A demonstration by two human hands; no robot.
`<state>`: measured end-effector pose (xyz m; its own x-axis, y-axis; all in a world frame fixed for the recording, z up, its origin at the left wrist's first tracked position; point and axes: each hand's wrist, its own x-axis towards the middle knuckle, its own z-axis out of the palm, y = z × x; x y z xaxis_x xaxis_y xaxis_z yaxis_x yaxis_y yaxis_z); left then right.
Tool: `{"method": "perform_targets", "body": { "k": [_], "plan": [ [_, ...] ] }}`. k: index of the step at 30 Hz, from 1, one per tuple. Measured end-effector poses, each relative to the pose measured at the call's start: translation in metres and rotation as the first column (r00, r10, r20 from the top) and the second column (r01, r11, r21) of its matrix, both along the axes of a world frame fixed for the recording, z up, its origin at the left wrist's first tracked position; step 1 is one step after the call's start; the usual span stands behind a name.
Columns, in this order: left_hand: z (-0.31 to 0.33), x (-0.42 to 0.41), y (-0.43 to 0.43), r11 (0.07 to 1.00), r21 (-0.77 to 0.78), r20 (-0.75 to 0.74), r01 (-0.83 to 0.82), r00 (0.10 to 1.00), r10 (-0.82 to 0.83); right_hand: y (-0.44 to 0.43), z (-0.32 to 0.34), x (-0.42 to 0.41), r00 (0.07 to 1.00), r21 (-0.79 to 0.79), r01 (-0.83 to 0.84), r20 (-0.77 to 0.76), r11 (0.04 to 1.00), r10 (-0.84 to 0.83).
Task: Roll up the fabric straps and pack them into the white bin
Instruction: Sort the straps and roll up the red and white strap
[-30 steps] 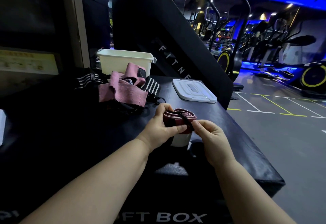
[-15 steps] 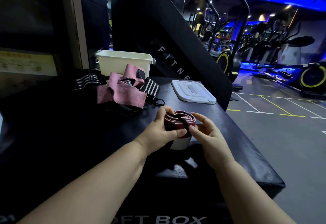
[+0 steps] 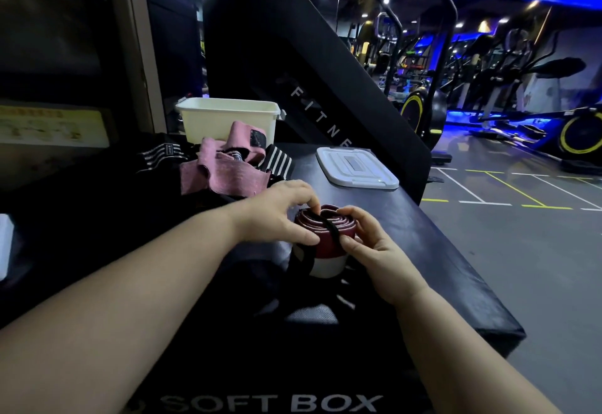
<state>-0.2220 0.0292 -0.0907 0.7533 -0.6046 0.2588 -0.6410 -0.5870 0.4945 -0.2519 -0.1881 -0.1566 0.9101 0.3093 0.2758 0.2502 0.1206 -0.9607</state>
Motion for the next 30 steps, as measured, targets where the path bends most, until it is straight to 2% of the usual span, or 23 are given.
{"method": "perform_targets", "body": {
  "k": [5, 9, 12, 15, 18, 20, 22, 24, 26, 30],
  "plan": [
    [0.023, 0.009, -0.011, 0.979, 0.202, 0.003, 0.033, 0.999, -0.034, 0.001, 0.0, -0.001, 1.0, 0.017, -0.01, -0.007, 1.0, 0.011],
    [0.024, 0.011, -0.014, 0.969, 0.245, 0.048, 0.041, 0.997, -0.054, 0.0, 0.001, 0.0, 1.0, 0.003, 0.003, 0.0, 1.0, -0.003],
    [0.015, 0.007, -0.01, 0.984, 0.167, 0.147, 0.069, 0.985, -0.094, 0.0, 0.002, 0.0, 1.0, -0.005, 0.005, 0.011, 1.0, -0.005],
    [-0.003, 0.0, -0.006, 0.997, 0.057, 0.306, 0.048, 0.95, -0.064, 0.001, 0.002, 0.0, 1.0, -0.002, 0.004, 0.019, 1.0, -0.004],
    [-0.026, -0.007, -0.001, 0.996, -0.075, 0.543, 0.045, 0.84, 0.003, 0.002, 0.002, -0.001, 1.0, 0.021, 0.003, 0.016, 1.0, -0.003],
    [-0.042, -0.009, 0.001, 0.986, -0.162, 0.649, 0.03, 0.756, 0.083, 0.003, 0.002, -0.002, 1.0, 0.04, -0.006, 0.01, 0.999, 0.006],
    [-0.057, -0.012, 0.0, 0.961, -0.276, 0.651, -0.024, 0.731, 0.205, 0.005, 0.002, -0.003, 1.0, 0.046, -0.009, 0.011, 0.999, 0.008],
    [-0.068, -0.017, -0.003, 0.922, -0.382, 0.589, -0.059, 0.753, 0.293, 0.006, 0.002, -0.003, 1.0, 0.046, -0.002, 0.013, 0.999, 0.001],
    [-0.071, -0.019, -0.005, 0.896, -0.437, 0.524, -0.079, 0.788, 0.324, 0.007, 0.002, -0.003, 1.0, 0.048, 0.013, 0.014, 0.999, -0.014],
    [-0.07, -0.021, -0.002, 0.889, -0.449, 0.432, -0.087, 0.85, 0.302, 0.006, 0.003, -0.005, 0.999, 0.03, 0.029, 0.027, 0.999, -0.03]
  ]
}}
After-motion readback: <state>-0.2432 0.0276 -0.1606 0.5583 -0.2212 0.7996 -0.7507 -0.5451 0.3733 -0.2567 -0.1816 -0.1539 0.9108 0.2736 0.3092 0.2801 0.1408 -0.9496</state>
